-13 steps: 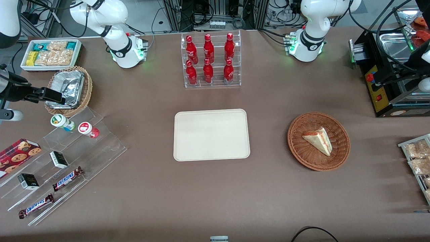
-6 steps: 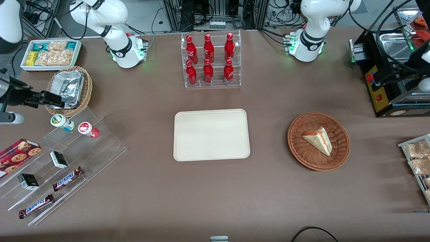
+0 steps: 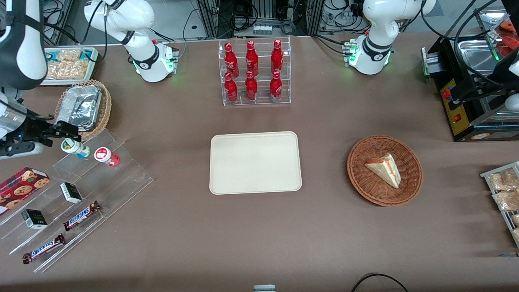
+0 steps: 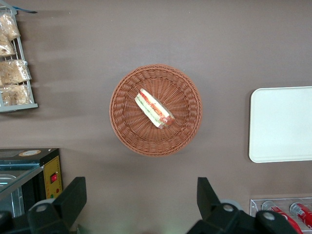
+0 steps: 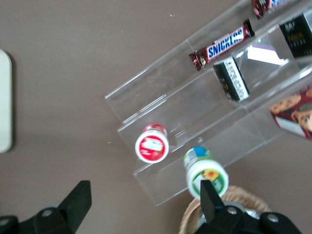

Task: Place green gum on tray
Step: 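Move the right gripper toward the green-and-white gum bottle on the acrylic stand, then lower the open right gripper around the green-and-white gum bottle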

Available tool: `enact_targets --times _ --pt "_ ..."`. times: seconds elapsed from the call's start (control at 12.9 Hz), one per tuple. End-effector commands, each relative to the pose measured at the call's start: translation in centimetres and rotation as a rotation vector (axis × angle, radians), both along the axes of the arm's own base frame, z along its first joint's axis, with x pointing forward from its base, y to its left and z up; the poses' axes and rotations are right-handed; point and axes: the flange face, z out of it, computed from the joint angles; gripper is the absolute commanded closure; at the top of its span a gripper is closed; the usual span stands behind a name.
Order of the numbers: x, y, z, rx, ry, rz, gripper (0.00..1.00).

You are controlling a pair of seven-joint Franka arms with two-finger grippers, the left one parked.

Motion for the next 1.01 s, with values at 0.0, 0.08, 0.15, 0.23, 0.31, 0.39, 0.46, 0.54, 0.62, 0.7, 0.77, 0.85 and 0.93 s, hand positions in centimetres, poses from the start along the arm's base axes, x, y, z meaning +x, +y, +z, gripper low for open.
enact_targets --times 0.0,0.08,0.15,0.23,0.31,0.39,0.46,0.54,0.62,0.7,0.77,0.85,0.93 --pt "-3.4 -2.0 -2.5 0.001 -0.069 0.164 0.01" --pt "-4.1 -3.4 -3.7 0.002 -0.081 0.172 0.01" --pt "-4.4 -3.8 -4.4 -0.002 -0.090 0.212 0.01" --pt "-4.5 -4.1 -4.8 -0.007 -0.100 0.250 0.01" --pt "-4.6 -4.8 -5.2 -0.013 -0.112 0.276 0.01" --pt "-4.7 -4.9 -5.7 -0.016 -0.114 0.298 0.01" --pt "-4.7 -5.0 -6.1 -0.019 -0.118 0.313 0.01" --pt "-4.6 -5.0 -6.1 -0.026 -0.127 0.348 0.01" --pt "-4.5 -5.3 -6.6 -0.028 -0.124 0.357 0.01" --pt "-4.6 -6.0 -7.0 -0.028 -0.122 0.345 0.01" --pt "-4.5 -6.3 -7.4 -0.031 -0.121 0.355 0.01" --pt "-4.4 -6.4 -7.7 -0.034 -0.123 0.359 0.01" --pt "-4.3 -6.4 -8.0 -0.033 -0.119 0.358 0.01"
